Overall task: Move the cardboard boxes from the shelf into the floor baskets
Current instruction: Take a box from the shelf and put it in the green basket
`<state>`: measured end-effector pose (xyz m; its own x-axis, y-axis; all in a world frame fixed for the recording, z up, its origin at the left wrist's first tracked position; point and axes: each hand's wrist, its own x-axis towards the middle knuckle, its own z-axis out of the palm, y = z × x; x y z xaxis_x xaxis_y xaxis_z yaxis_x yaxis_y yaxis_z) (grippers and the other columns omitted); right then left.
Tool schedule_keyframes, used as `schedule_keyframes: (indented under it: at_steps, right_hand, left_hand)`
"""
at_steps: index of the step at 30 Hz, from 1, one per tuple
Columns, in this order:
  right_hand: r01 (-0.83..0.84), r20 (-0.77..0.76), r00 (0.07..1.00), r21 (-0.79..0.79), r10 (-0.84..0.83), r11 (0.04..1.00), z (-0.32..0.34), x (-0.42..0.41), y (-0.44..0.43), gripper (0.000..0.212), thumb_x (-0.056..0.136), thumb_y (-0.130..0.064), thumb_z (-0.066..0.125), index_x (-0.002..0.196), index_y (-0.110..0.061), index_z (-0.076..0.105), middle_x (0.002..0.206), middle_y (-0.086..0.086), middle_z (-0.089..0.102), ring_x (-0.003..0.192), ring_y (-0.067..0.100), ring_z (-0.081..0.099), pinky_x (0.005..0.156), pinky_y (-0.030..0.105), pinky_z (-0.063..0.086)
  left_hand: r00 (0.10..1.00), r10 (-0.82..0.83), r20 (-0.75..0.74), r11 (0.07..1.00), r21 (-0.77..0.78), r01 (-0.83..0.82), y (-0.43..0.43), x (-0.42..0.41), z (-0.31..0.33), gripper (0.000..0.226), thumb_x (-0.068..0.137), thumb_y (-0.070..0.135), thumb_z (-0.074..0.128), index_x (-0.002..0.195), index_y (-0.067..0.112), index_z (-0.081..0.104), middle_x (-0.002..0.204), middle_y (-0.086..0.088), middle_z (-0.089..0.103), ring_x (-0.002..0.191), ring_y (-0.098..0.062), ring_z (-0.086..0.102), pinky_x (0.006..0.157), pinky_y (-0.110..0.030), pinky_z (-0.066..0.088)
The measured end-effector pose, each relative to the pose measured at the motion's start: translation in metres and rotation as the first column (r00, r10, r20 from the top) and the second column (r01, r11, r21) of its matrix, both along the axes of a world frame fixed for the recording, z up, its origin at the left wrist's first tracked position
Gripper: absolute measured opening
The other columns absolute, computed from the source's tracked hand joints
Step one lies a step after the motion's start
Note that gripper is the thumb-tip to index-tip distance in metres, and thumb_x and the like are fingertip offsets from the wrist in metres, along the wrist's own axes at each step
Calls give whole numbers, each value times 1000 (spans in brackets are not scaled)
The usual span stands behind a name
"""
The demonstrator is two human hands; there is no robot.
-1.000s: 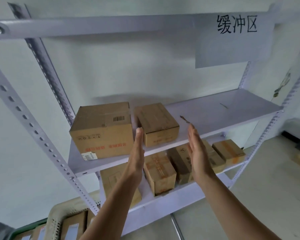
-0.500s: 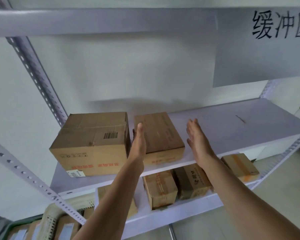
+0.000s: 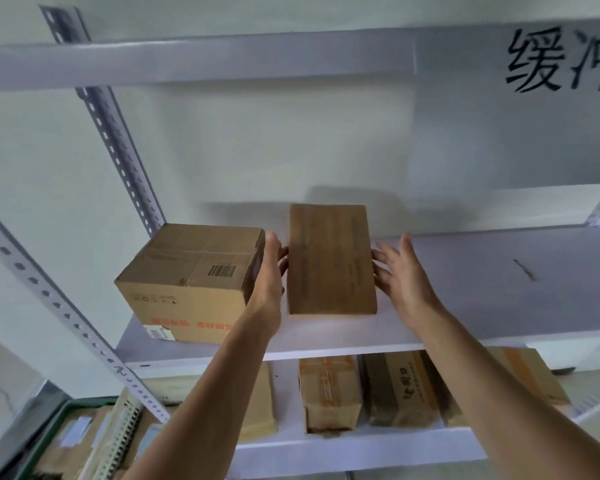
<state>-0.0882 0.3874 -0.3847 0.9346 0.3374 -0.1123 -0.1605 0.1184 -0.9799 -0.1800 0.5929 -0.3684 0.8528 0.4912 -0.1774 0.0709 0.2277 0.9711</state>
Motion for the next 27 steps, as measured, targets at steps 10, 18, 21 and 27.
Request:
schedule_keyframes:
  at_steps: [10,18,21,27]
  right_hand:
    - [2,79,997,116,-11,993,-3,-20,-14,89,94,-77,19,158,-22,45,151,-9,57,150,17,46,130,43,26]
    - [34,2,999,58,-35,998,-2,-32,-27,101,86,-84,19,157,-20,49,152,0,61,144,19,53,125,51,35]
    - [12,-19,1000,27,-11,1000,6,-31,-29,94,85,-87,16,135,-27,67,125,-7,77,128,13,62,116,47,41]
    - [35,3,999,62,-35,997,14,-36,-30,99,83,-88,19,136,-21,69,124,-5,78,128,13,64,118,45,40]
  left_hand:
    - [965,-225,138,971,115,210,-12,-21,-13,50,90,93,22,118,81,62,136,52,57,157,-2,30,125,-56,13]
    - [979,-199,31,973,122,194,-20,-40,-23,98,85,96,22,160,41,51,161,16,56,152,-10,45,128,-63,23]
    - [975,-223,16,966,139,218,-26,-41,-19,96,88,93,18,155,38,57,155,14,61,149,-11,49,124,-64,26]
    - [977,-202,65,979,43,199,-27,-39,-16,93,86,93,22,151,38,61,150,17,65,148,-10,49,123,-60,24]
